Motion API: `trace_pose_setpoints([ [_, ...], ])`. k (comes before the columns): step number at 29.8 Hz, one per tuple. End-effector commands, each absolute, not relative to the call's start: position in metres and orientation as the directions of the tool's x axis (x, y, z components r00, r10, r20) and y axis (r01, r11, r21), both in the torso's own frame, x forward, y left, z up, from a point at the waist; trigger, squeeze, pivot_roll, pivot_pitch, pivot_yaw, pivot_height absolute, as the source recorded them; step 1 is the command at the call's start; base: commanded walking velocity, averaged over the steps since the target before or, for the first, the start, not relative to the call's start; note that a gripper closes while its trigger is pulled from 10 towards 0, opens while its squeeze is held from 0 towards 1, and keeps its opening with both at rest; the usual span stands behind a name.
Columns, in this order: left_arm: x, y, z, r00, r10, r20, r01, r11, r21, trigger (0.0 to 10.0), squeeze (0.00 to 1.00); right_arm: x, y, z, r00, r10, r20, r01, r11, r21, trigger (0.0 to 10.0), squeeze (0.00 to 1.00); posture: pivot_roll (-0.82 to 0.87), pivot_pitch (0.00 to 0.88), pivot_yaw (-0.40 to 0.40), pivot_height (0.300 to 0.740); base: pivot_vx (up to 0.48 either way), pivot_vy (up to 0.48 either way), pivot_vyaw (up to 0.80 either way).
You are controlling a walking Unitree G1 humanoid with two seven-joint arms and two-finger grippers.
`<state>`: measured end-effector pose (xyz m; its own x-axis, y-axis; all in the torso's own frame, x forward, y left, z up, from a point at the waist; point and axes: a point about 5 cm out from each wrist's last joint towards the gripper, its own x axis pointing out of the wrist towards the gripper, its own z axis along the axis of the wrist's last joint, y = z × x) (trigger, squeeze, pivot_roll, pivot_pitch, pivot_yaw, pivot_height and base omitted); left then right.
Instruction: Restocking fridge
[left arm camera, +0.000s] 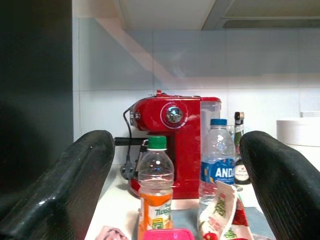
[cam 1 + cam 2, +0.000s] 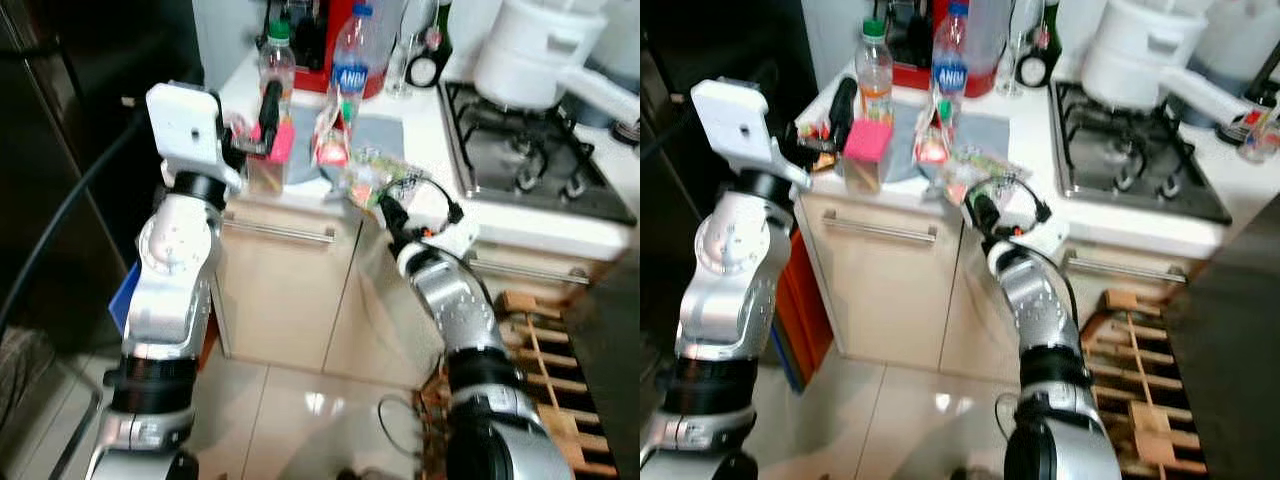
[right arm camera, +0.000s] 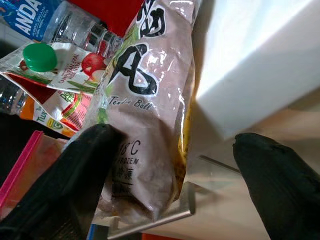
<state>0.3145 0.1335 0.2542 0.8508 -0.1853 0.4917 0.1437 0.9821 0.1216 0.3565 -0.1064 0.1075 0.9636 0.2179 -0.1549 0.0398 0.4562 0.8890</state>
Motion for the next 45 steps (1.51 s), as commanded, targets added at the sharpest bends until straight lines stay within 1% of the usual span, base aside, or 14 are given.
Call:
trace_pose_setpoints([
  [1, 0.316, 0.129, 0.255, 0.846, -0.211, 0.489, 0.168, 0.977, 0.132, 10.0, 0.00, 0.359, -0.102, 0.106, 0.959, 0.221, -0.179, 0.065, 0.444, 0.894, 0.0, 0.00, 0.02, 0.000, -0.055, 0.740, 0.000, 0.000, 0.00],
  [7, 0.316, 0.129, 0.254, 0.849, -0.207, 0.487, 0.170, 0.978, 0.120, 10.0, 0.00, 0.364, -0.112, 0.107, 0.970, 0.175, -0.170, 0.079, 0.436, 0.897, 0.0, 0.00, 0.02, 0.000, -0.057, 0.740, 0.000, 0.000, 0.00],
  [12, 0.316, 0.128, 0.254, 0.849, -0.210, 0.484, 0.176, 0.978, 0.116, 10.0, 0.00, 0.371, -0.128, 0.133, 0.990, 0.125, -0.063, 0.003, 0.432, 0.902, 0.0, 0.00, 0.01, 0.000, -0.057, 0.740, 0.000, 0.000, 0.00],
  [17, 0.316, 0.127, 0.253, 0.848, -0.218, 0.483, 0.187, 0.976, 0.112, 10.0, 0.00, 0.378, -0.148, 0.183, 0.987, 0.088, 0.132, -0.158, 0.522, 0.838, 0.0, 0.00, 0.00, 0.000, -0.054, 0.740, 0.000, 0.000, 0.00],
  [19, 0.316, 0.127, 0.253, 0.848, -0.219, 0.482, 0.188, 0.976, 0.112, 10.0, 0.00, 0.379, -0.149, 0.186, 0.986, 0.085, 0.145, -0.168, 0.534, 0.829, 0.0, 0.00, 0.00, 0.000, -0.054, 0.740, 0.000, 0.000, 0.00],
  [20, 0.316, 0.125, 0.252, 0.848, -0.222, 0.481, 0.192, 0.975, 0.111, 10.0, 0.00, 0.379, -0.155, 0.199, 0.977, 0.076, 0.197, -0.203, 0.597, 0.776, 0.0, 0.00, 0.00, 0.000, -0.054, 0.740, 0.000, 0.000, 0.00],
  [23, 0.316, 0.124, 0.252, 0.848, -0.227, 0.480, 0.197, 0.974, 0.111, 10.0, 0.00, 0.378, -0.157, 0.216, 0.958, 0.092, 0.270, -0.257, 0.688, 0.678, 0.0, 0.00, 0.00, 0.000, -0.053, 0.740, 0.000, 0.000, 0.00],
  [33, 0.316, 0.124, 0.250, 0.849, -0.233, 0.474, 0.204, 0.972, 0.113, 10.0, 0.00, 0.376, -0.163, 0.223, 0.954, 0.061, 0.294, -0.248, 0.713, 0.655, 0.0, 0.00, 0.00, 0.000, -0.051, 0.740, 0.000, 0.000, 0.00],
  [37, 0.316, 0.123, 0.249, 0.850, -0.239, 0.470, 0.208, 0.971, 0.118, 10.0, 0.00, 0.372, -0.162, 0.232, 0.937, 0.072, 0.342, -0.263, 0.790, 0.554, 0.0, 0.00, 0.00, 0.000, -0.046, 0.740, 0.000, 0.000, 0.00],
  [38, 0.316, 0.122, 0.248, 0.853, -0.240, 0.463, 0.197, 0.970, 0.141, 10.0, 0.00, 0.372, -0.160, 0.226, 0.943, 0.093, 0.319, -0.244, 0.847, 0.472, 0.0, 0.00, 0.00, 0.000, -0.046, 0.740, 0.000, 0.000, 0.00],
  [41, 0.317, 0.122, 0.248, 0.855, -0.240, 0.460, 0.189, 0.970, 0.154, 10.0, 0.00, 0.372, -0.160, 0.218, 0.956, 0.092, 0.278, -0.216, 0.863, 0.457, 0.0, 0.00, 0.00, 0.000, -0.048, 0.740, 0.000, 0.000, 0.00],
  [42, 0.317, 0.122, 0.248, 0.856, -0.237, 0.459, 0.186, 0.970, 0.155, 10.0, 0.00, 0.372, -0.161, 0.214, 0.963, 0.078, 0.258, -0.197, 0.859, 0.473, 4.6, 0.00, 0.00, 0.000, -0.049, 0.740, 0.000, 0.000, 0.00],
  [43, 0.317, 0.122, 0.248, 0.856, -0.233, 0.462, 0.179, 0.971, 0.158, 10.0, 0.00, 0.370, -0.163, 0.212, 0.965, 0.055, 0.258, -0.180, 0.851, 0.493, 10.0, 0.99, 0.00, 0.000, -0.049, 0.740, 0.000, 0.000, 0.00],
  [45, 0.317, 0.122, 0.248, 0.855, -0.231, 0.464, 0.173, 0.971, 0.164, 10.0, 0.00, 0.366, -0.167, 0.215, 0.959, 0.012, 0.283, -0.161, 0.846, 0.508, 10.0, 1.00, -0.01, 0.000, -0.047, 0.740, 0.000, 0.000, 0.00],
])
